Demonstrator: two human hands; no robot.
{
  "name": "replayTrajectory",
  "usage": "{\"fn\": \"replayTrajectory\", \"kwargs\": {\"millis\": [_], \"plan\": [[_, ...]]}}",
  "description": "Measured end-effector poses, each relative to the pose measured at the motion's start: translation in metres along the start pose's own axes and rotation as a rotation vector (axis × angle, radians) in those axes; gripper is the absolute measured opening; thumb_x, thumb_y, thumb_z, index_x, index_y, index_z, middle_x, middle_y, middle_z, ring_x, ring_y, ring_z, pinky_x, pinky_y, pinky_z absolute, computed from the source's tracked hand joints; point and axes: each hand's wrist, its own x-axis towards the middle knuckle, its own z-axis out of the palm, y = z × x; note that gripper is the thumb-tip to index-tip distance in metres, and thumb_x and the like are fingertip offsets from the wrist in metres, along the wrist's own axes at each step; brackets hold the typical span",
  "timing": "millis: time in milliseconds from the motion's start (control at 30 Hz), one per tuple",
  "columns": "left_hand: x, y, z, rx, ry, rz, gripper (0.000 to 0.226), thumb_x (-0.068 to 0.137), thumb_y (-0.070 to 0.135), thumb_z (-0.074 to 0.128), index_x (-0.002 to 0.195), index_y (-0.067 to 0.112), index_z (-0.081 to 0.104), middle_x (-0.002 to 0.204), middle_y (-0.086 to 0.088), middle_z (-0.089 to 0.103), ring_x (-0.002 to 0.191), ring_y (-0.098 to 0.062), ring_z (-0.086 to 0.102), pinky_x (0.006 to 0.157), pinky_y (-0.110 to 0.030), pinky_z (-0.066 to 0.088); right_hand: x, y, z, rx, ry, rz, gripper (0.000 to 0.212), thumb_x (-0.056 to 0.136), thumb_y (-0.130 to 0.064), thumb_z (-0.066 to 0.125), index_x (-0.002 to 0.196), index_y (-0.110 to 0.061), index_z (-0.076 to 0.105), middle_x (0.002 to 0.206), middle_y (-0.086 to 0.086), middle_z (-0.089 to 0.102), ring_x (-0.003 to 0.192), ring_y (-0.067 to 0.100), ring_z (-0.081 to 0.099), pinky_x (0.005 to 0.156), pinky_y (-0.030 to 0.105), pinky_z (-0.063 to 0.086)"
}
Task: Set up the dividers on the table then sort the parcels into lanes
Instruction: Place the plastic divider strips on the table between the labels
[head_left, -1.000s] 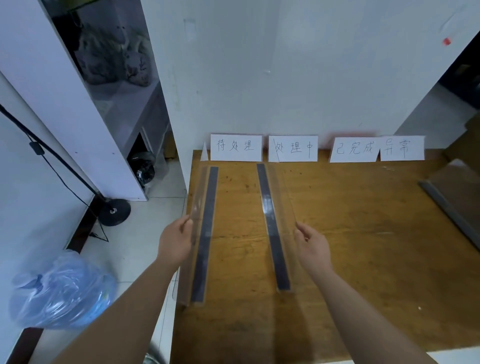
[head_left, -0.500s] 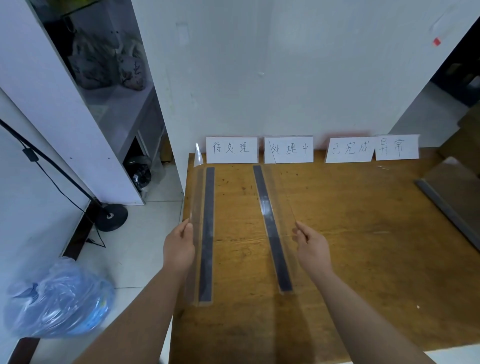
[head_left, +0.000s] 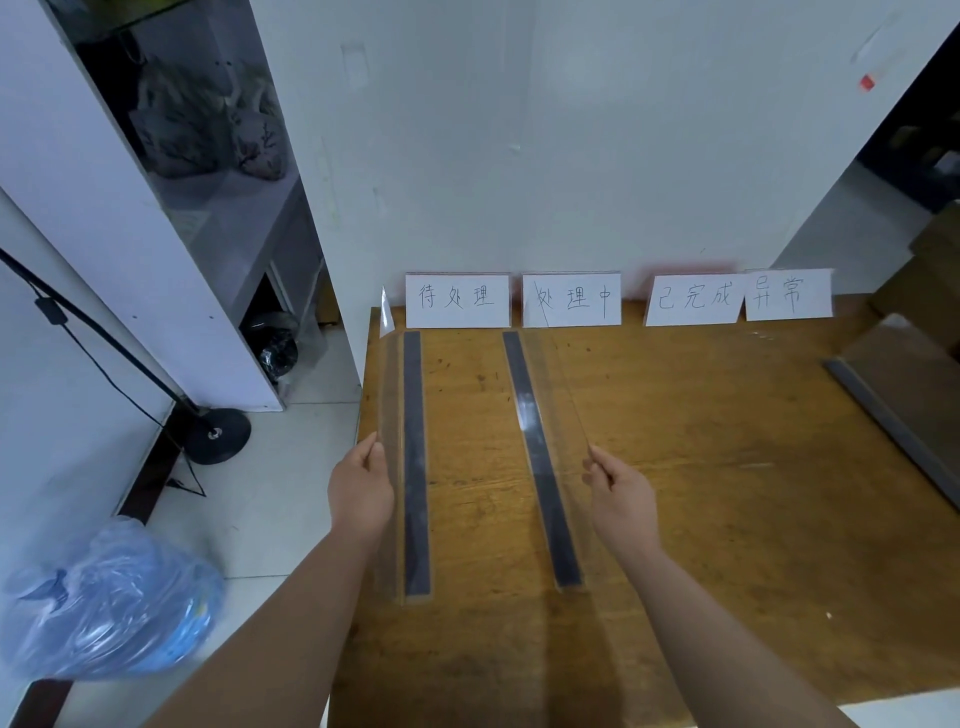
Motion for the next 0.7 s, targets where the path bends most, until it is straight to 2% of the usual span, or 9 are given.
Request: {"fn": "replayTrajectory", "kwargs": {"millis": [133,200,233,267,367,467,567,633,700], "plan": [[0.0007,0.0055,-0.0016,0.041,0.0,0.012,0.041,0.106,0.022,0.034,0.143,0.01,0.05,0.143,-0.006,0.054,0.123,-0.016,0.054,0.102,-0.028,0.039,-0.0011,-0.0003,-0.0007,0.014,0.003,-0.003,0.037,0.101,-0.017,0.045,0.137,-0.014,0.052,0.132,-0.001,0.06,0.114,0.013,0.058,0.1,0.033,0.048],[-0.0002,0.0065,-0.0026,0.067,-0.011,0.03,0.041,0.107,0.02,0.034,0.143,0.009,0.049,0.136,-0.006,0.059,0.09,0.004,0.055,0.084,-0.015,0.039,-0.0017,-0.001,0.0003,0.026,0.001,0.003,0.037,0.101,-0.016,0.045,0.137,-0.013,0.052,0.132,0.0,0.06,0.117,0.012,0.057,0.1,0.027,0.046],[-0.0005,0.0071,-0.0035,0.075,-0.012,0.035,0.041,0.107,0.02,0.034,0.143,0.009,0.049,0.132,-0.007,0.061,0.079,0.007,0.05,0.079,-0.013,0.037,-0.0024,-0.0013,0.0008,0.028,-0.001,0.004,0.037,0.101,-0.016,0.044,0.137,-0.013,0.052,0.132,0.0,0.06,0.117,0.012,0.056,0.098,0.025,0.045],[-0.0009,0.008,-0.0045,0.085,-0.011,0.044,0.041,0.107,0.019,0.034,0.143,0.009,0.049,0.133,-0.008,0.061,0.081,0.005,0.05,0.079,-0.014,0.035,-0.0033,-0.0018,0.0013,0.028,-0.001,0.002,0.037,0.101,-0.016,0.045,0.137,-0.012,0.052,0.132,0.0,0.06,0.117,0.012,0.056,0.098,0.024,0.045],[0.0007,0.0075,-0.0067,0.106,-0.004,0.064,0.04,0.106,0.019,0.034,0.141,0.009,0.052,0.136,-0.007,0.059,0.107,-0.013,0.057,0.091,-0.024,0.041,-0.0052,-0.0035,0.0036,0.033,0.009,-0.007,0.037,0.101,-0.016,0.045,0.137,-0.012,0.052,0.132,0.0,0.059,0.118,0.013,0.056,0.102,0.032,0.046],[0.0027,0.006,-0.0064,0.122,-0.007,0.07,0.04,0.106,0.02,0.033,0.139,0.012,0.054,0.112,0.001,0.065,0.076,0.0,0.052,0.073,-0.018,0.04,-0.0055,-0.0062,0.0056,0.033,0.004,0.005,0.037,0.101,-0.017,0.045,0.137,-0.014,0.052,0.131,-0.001,0.06,0.112,0.014,0.06,0.098,0.036,0.051],[0.0027,0.0055,-0.0069,0.105,-0.01,0.055,0.04,0.106,0.022,0.033,0.14,0.012,0.054,0.111,0.006,0.061,0.069,0.006,0.046,0.072,-0.018,0.036,-0.0071,-0.0077,0.0046,0.023,-0.002,0.004,0.037,0.101,-0.019,0.045,0.136,-0.016,0.052,0.128,-0.002,0.062,0.104,0.015,0.064,0.092,0.039,0.055],[0.0034,0.0045,-0.0078,0.098,-0.022,0.055,0.041,0.106,0.025,0.032,0.137,0.012,0.056,0.119,0.003,0.065,0.078,0.001,0.054,0.077,-0.023,0.041,-0.008,-0.0086,0.0026,0.015,-0.003,0.003,0.037,0.101,-0.019,0.045,0.136,-0.016,0.052,0.127,-0.002,0.063,0.106,0.015,0.063,0.093,0.039,0.054],[0.0018,0.0048,-0.0086,0.086,-0.03,0.047,0.042,0.106,0.029,0.033,0.138,0.013,0.054,0.129,-0.005,0.064,0.103,-0.015,0.062,0.091,-0.032,0.048,-0.0091,-0.0091,0.001,0.01,-0.016,0.008,0.038,0.101,-0.02,0.045,0.138,-0.016,0.051,0.128,-0.002,0.062,0.11,0.015,0.061,0.095,0.039,0.052]]}}
